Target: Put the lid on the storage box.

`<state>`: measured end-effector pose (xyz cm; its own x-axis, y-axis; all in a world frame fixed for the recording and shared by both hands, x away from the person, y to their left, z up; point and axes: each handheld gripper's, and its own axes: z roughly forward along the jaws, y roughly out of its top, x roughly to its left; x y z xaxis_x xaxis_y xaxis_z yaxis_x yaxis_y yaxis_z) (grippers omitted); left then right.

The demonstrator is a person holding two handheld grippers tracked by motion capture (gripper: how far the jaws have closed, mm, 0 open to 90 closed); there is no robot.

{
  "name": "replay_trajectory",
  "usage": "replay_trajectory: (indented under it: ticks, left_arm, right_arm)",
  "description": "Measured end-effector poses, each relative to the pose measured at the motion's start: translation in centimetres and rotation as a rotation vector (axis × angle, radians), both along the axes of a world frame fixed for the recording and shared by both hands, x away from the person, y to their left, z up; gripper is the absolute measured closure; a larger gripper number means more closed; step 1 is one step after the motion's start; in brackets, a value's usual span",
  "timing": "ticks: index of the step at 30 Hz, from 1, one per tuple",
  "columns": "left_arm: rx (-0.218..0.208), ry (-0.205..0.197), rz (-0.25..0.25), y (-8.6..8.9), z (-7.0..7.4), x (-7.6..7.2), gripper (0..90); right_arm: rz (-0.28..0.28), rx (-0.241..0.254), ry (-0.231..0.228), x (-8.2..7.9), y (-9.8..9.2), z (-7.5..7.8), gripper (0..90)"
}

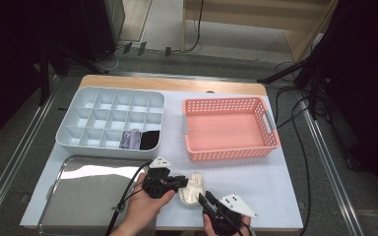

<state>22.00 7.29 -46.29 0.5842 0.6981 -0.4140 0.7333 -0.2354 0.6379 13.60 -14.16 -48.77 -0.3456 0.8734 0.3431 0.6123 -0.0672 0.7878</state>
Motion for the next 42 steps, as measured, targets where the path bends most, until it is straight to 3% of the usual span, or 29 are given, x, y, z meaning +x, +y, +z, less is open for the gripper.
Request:
replay_trajectory:
  ticks: [5,15,20,24,26,27,29,33,38,42]
  left_arm:
    - [-0.005,-0.006,0.000,0.0,-0.2,-0.1,81.1]
    - [0.017,-0.033,0.012,0.2,-0.2,-0.2,83.4]
    - [-0.015,-0.075,0.040,0.5,1.1,-0.8,69.2]
    - [-0.039,-0.099,0.009,0.4,2.2,-1.7,69.5]
    - [-0.069,-0.055,-0.042,-0.2,2.0,-2.0,73.3]
    - [-0.063,-0.045,-0.055,-0.5,1.9,-2.1,75.2]
    - [-0.013,-0.048,-0.066,-1.1,1.3,-2.2,79.1]
    - [0.051,-0.027,-0.050,-1.1,-0.2,-1.6,89.3]
    - [0.074,-0.059,-0.046,-1.3,-0.5,-2.0,90.0]
    - [0.071,-0.055,-0.048,-1.3,-0.7,-2.1,90.0]
  right_arm:
    - [0.030,0.006,0.087,0.9,0.7,-0.7,65.9]
    - [0.055,-0.039,0.057,0.8,1.1,-0.5,83.0]
    - [0.048,-0.028,0.058,0.8,1.0,-0.5,83.3]
    - [0.041,-0.042,0.046,0.8,1.2,-0.5,83.3]
    - [0.044,-0.051,0.041,0.8,1.4,-0.5,83.3]
    - [0.046,-0.057,0.037,0.8,1.4,-0.5,83.3]
    - [0.049,-0.064,0.030,0.8,1.5,-0.4,83.3]
    - [0.059,-0.063,0.028,0.7,1.4,-0.3,83.2]
    - [0.060,-0.004,0.017,0.7,0.6,0.2,80.4]
    - [0.032,0.022,-0.005,0.9,0.3,0.5,70.1]
